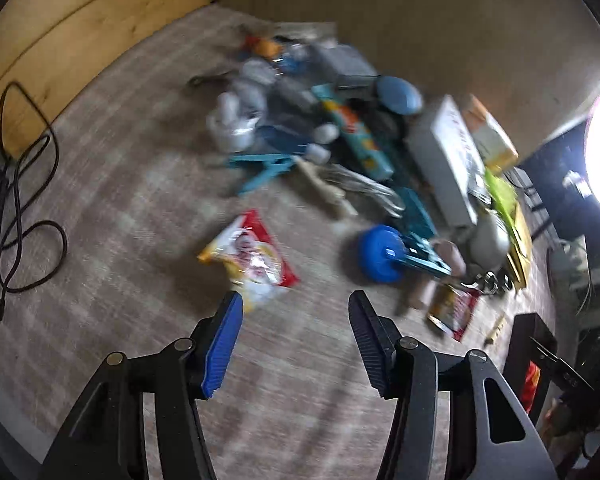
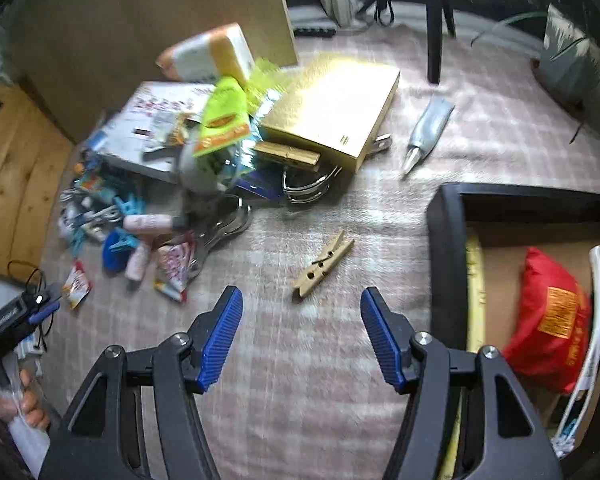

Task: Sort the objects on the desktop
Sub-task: 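Grasp the coffee-mate packet with the left gripper while the right grasps the wooden clothespin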

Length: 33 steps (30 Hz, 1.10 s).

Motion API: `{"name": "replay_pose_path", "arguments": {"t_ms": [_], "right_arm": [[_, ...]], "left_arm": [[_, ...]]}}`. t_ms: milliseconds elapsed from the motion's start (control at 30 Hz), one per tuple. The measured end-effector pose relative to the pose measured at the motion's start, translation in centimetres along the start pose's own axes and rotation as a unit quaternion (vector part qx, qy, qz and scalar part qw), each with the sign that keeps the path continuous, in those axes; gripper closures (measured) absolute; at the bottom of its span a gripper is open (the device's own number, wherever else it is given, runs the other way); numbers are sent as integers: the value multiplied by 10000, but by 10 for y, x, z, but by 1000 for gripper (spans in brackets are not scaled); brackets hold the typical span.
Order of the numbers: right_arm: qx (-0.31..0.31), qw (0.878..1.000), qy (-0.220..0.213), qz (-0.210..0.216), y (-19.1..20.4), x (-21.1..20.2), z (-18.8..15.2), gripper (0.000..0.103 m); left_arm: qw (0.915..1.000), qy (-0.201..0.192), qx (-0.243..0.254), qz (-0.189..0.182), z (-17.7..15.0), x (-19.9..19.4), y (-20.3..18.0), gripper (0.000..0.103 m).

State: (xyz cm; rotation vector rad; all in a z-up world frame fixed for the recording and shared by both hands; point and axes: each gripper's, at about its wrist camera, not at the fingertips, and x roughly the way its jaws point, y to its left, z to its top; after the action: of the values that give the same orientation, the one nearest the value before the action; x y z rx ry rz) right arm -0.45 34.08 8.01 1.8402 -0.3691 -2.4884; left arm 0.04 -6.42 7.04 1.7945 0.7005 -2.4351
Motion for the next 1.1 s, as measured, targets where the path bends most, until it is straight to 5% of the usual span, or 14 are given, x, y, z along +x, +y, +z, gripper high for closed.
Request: {"name": "replay_pose_path", "arguments": {"t_ms": [233, 467, 567, 667, 1100], "right_arm": [[630, 9974, 342, 6, -13, 40, 15, 46], [501, 9977, 430, -150, -3, 58, 17, 65], [376, 9980, 421, -298, 1, 59, 18, 75], [340, 9980, 434, -325, 1, 59, 18, 88], [-18, 9999, 111, -68, -1, 26, 0, 89]], "left_arm": [[9995, 134, -236, -149, 12, 18, 20, 46], [9996, 242, -127, -37, 17, 35, 13, 46], [9996, 265, -85, 22, 16, 40, 10, 55], [9996, 196, -2, 206, 14, 43, 7, 86], [9997, -39, 184, -123, -12, 18, -31, 90]]}}
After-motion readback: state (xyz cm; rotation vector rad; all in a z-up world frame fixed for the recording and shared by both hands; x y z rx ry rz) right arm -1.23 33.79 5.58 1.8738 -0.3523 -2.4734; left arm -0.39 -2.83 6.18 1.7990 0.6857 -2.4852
